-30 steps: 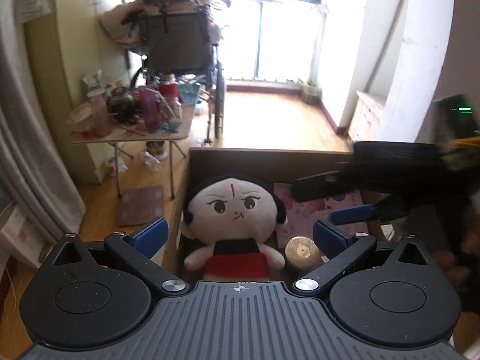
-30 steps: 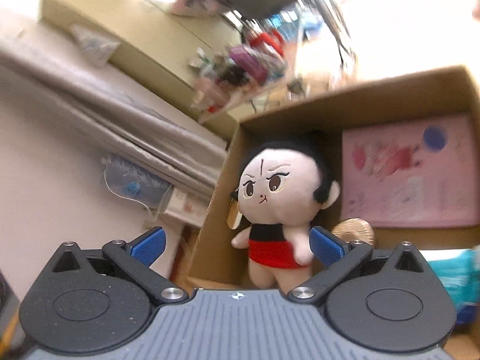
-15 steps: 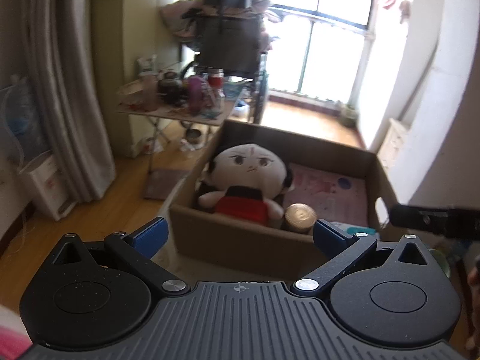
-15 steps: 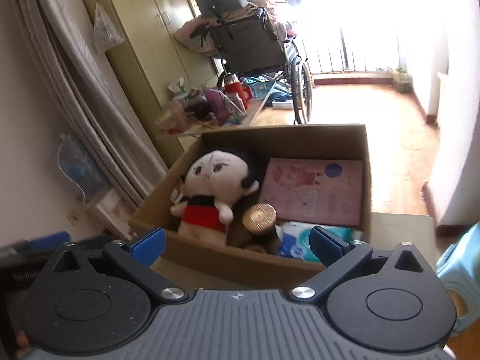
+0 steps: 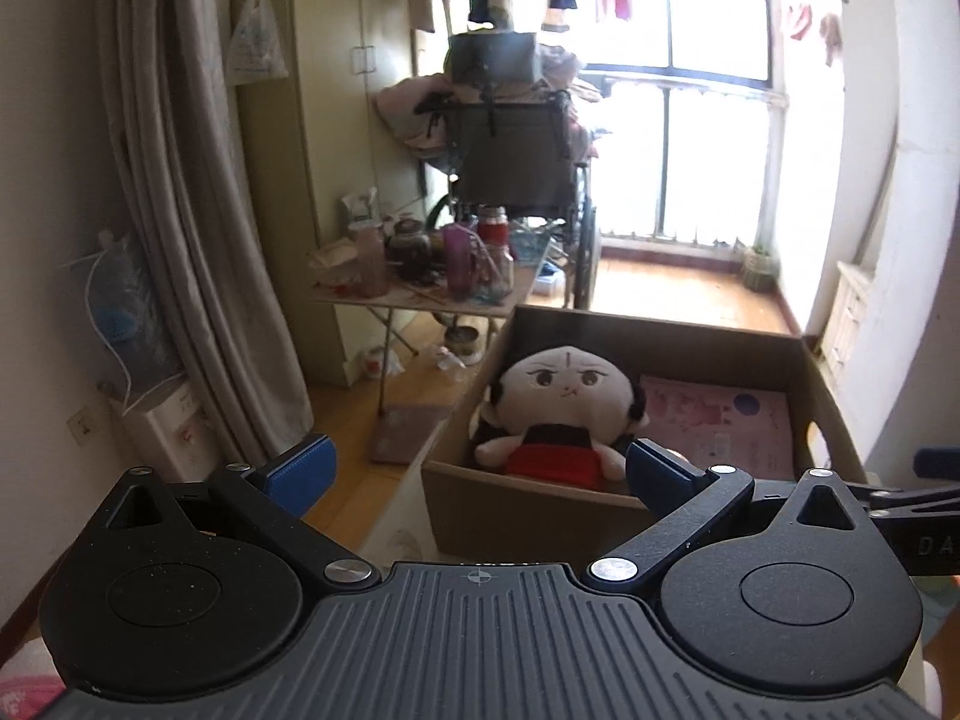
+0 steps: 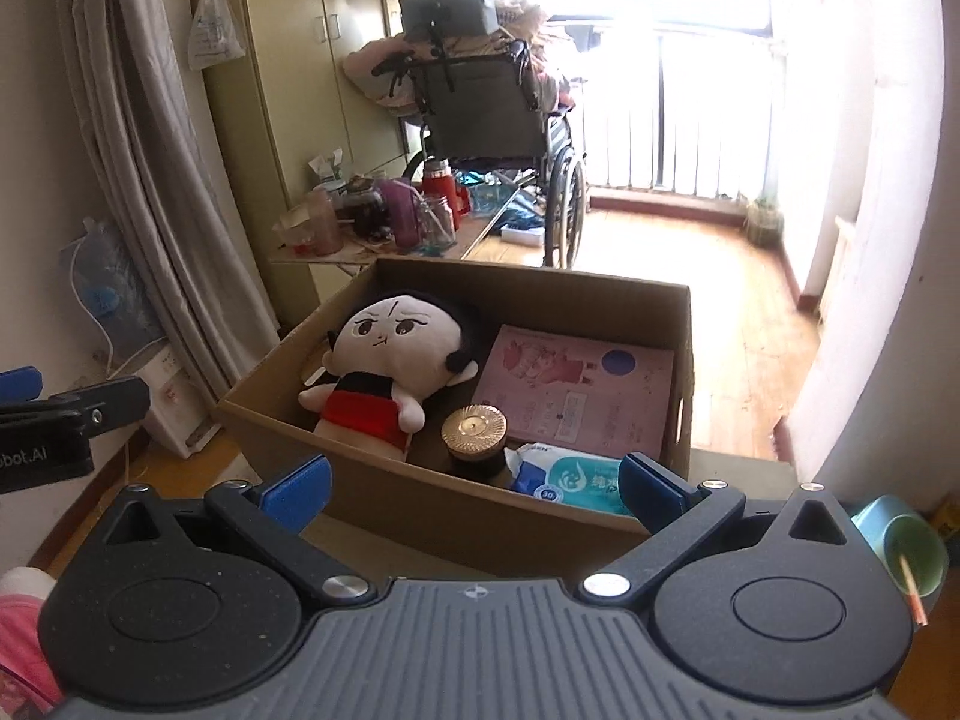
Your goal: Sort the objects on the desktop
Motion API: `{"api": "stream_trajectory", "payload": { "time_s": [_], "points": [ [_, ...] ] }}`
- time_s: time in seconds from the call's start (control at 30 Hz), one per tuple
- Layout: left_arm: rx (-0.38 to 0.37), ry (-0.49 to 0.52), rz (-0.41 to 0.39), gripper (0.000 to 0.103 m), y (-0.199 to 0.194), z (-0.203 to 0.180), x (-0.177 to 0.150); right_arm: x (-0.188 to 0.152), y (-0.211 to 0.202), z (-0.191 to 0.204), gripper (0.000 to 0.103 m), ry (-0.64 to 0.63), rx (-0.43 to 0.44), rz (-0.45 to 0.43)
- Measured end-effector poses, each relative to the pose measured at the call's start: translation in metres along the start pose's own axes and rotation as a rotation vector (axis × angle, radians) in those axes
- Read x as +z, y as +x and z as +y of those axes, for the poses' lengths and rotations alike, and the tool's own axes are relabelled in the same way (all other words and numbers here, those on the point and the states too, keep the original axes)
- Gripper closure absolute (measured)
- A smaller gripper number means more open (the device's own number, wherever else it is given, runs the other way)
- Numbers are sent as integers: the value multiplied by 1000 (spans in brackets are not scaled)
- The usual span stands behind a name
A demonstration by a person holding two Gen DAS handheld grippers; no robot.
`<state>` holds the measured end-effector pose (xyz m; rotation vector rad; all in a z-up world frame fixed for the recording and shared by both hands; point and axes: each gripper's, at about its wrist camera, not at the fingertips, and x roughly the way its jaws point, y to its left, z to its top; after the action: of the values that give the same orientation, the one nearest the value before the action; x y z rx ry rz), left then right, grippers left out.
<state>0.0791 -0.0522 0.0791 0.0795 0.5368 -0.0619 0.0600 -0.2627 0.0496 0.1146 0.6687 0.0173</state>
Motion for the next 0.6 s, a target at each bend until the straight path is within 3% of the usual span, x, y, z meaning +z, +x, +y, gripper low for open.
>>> {"api": "stream_trajectory", "payload": {
  "time_s": [0.2, 0.6],
  "points": [
    [-18, -43, 148, 0, 22, 4, -2, -3, 1, 3, 0, 20, -110, 11],
    [-33, -16, 211, 0, 32, -9, -9, -8, 18, 0, 0, 47, -212, 101]
  ]
}}
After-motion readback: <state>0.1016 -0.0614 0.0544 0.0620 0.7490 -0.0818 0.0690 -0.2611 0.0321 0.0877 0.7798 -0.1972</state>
